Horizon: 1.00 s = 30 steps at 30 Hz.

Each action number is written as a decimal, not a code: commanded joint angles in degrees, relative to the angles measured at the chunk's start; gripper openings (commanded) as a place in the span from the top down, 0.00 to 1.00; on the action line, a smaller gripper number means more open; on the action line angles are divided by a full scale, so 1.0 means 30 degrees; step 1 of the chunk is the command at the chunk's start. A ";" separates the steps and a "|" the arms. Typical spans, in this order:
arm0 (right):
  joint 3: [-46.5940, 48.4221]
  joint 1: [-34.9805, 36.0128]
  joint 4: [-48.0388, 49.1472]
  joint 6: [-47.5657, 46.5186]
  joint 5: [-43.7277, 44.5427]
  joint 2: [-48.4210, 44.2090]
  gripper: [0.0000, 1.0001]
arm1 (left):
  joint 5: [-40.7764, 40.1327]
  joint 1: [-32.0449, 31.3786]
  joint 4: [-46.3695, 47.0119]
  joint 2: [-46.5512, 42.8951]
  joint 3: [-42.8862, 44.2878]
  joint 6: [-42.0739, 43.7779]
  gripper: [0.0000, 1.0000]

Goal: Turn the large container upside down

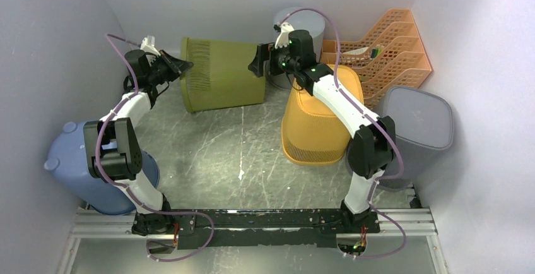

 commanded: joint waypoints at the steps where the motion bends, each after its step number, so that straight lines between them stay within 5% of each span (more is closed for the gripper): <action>1: 0.1956 0.0053 -0.1371 0.0361 0.1167 0.1671 0.00 | -0.1689 -0.0336 -0.6078 0.1714 -0.1578 0.4898 0.90; 10: 0.8498 0.1194 -0.5436 0.0638 0.3900 0.6413 0.00 | -0.1722 -0.0648 -0.6315 0.1191 -0.1741 0.4968 0.85; 21: 0.8234 0.1678 -0.6000 0.1019 0.8715 0.5446 0.00 | -0.1906 -0.0887 -0.6373 0.1356 -0.1687 0.4990 0.85; 30: 0.9049 0.1680 -0.6695 0.1290 0.7714 0.6843 0.00 | -0.2039 -0.0887 -0.6504 0.1206 -0.1859 0.5077 0.84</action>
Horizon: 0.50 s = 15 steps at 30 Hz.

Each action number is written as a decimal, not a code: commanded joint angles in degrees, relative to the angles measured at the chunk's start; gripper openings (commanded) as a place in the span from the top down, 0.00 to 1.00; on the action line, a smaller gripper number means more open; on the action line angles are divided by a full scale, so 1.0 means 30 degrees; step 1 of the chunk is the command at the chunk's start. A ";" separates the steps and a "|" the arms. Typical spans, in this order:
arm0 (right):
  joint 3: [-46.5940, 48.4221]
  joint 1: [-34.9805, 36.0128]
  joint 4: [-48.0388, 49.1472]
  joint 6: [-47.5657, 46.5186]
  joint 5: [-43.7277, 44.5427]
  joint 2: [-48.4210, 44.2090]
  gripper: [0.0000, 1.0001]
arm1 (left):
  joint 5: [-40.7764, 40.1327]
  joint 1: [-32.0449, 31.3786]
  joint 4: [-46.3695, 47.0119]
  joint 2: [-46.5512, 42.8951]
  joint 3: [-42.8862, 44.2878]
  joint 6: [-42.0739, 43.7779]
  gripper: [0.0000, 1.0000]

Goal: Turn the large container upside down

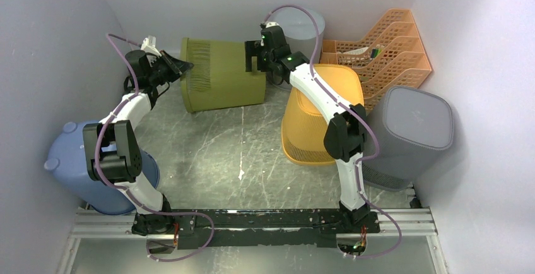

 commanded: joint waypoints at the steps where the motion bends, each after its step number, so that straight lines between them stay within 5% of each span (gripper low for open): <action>1: 0.0472 0.0077 -0.0120 0.0302 -0.0546 0.0535 0.00 | -0.1723 -0.0690 -0.6188 0.1687 -0.1578 0.4597 0.84; 15: -0.4784 -0.1010 0.6390 0.1832 -0.8835 -0.2924 0.00 | -0.3325 -0.1099 -0.7790 0.1466 -0.0853 0.5282 0.60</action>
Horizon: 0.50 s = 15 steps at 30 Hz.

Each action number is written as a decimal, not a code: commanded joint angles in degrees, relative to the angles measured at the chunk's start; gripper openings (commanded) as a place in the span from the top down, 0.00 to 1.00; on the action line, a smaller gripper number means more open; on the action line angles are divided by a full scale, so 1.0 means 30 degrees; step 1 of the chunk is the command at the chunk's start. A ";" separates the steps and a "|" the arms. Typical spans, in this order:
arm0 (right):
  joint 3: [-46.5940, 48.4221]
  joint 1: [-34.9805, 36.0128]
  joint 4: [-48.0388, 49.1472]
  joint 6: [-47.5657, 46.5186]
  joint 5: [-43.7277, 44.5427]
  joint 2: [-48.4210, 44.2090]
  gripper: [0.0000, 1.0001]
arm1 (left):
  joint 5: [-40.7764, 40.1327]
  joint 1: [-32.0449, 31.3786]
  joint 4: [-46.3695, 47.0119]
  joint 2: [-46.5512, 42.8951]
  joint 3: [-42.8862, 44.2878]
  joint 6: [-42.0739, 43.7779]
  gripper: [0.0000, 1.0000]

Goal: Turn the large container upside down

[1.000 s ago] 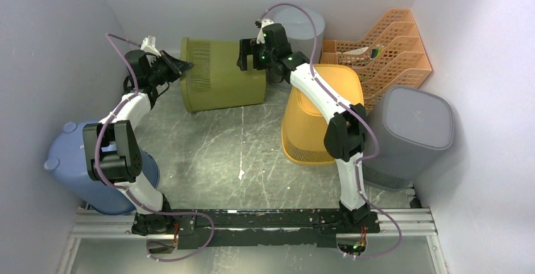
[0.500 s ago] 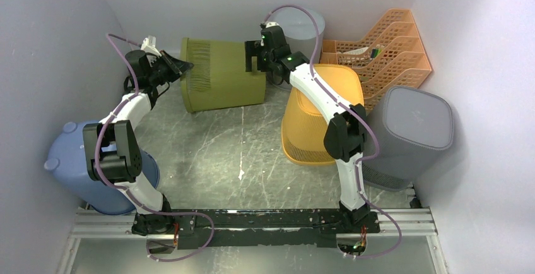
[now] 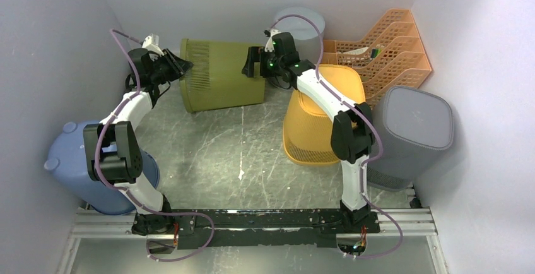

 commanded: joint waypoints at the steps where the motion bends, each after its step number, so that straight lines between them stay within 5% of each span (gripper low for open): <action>1: -0.0954 -0.0017 0.2797 0.0687 -0.2997 -0.2189 0.00 | -0.2082 -0.0772 -0.6983 0.1605 -0.1180 0.3339 0.58; 15: 0.1446 0.0619 0.2753 0.0490 -0.5395 -0.3483 0.02 | -0.3509 -0.1974 -0.8161 0.2070 -0.0658 0.3549 0.37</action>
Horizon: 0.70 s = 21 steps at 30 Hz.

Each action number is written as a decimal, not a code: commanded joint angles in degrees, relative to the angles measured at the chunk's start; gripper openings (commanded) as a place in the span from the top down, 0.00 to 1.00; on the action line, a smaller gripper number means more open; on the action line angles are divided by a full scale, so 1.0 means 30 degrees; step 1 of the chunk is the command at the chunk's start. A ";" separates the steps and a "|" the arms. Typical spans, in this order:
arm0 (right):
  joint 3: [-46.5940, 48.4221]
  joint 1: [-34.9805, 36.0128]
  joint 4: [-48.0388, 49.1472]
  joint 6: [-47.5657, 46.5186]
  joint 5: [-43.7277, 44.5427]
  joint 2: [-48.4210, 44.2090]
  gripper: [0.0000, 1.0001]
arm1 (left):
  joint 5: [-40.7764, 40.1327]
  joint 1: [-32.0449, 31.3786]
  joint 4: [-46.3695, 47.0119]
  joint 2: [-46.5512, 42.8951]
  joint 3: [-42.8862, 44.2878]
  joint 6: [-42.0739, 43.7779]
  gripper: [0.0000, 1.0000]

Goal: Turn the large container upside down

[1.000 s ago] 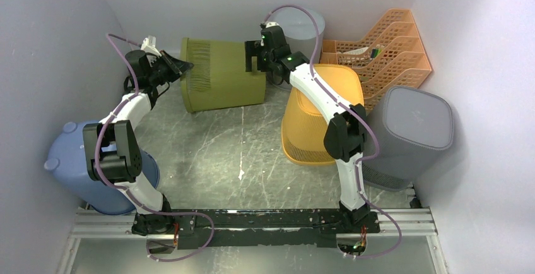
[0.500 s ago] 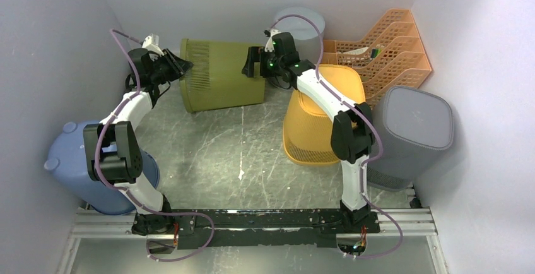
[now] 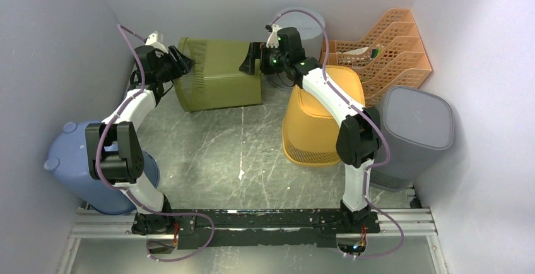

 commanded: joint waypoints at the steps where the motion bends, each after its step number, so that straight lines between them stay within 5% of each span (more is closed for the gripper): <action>1: 0.2410 0.0960 0.2202 -0.0117 -0.2347 -0.1719 0.02 | -0.0724 -0.1059 -0.6942 0.2079 -0.1377 0.1678 0.36; 21: 0.8805 0.3470 -0.0250 -0.1090 -0.2079 0.0403 0.02 | -0.1863 -0.1231 -0.7156 0.3582 -0.1498 0.1890 0.34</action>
